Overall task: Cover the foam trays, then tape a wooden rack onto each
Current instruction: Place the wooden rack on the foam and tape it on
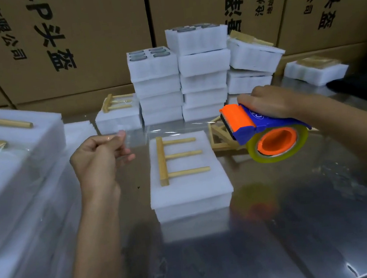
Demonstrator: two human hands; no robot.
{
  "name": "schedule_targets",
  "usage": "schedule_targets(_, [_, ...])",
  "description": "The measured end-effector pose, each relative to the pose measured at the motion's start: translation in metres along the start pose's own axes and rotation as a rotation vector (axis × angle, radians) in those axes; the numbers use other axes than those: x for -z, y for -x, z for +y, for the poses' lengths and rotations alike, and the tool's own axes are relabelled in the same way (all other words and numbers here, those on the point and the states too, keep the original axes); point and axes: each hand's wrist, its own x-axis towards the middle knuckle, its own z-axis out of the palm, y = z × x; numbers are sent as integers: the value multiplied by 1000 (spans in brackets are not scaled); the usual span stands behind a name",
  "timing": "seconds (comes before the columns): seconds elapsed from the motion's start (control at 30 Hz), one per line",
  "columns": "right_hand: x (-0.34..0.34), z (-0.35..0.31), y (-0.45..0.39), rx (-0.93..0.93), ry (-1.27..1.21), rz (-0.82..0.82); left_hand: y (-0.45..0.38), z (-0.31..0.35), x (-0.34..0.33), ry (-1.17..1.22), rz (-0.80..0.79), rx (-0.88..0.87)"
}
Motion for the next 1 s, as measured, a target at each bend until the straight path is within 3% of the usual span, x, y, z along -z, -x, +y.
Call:
schedule_targets(0.33, [3, 7, 17, -42, 40, 122, -12, -21, 16, -87, 72, 18])
schedule_targets(0.47, [-1, -12, 8, -26, 35, 119, -16, -32, 24, -310, 152, -35])
schedule_targets(0.63, [-12, -24, -6, -16, 51, 77, -19, -43, 29, -793, 191, -95])
schedule_targets(0.77, [-28, -24, -10, -53, 57, 0, -8, -56, 22, -1071, 98, -63])
schedule_targets(0.9, [-42, -20, -11, -56, 78, -9, 3, -68, 9, -1296, -150, 3])
schedule_targets(1.0, [-48, -19, -11, -56, 84, -24, 7, -71, 6, -1450, -263, -124])
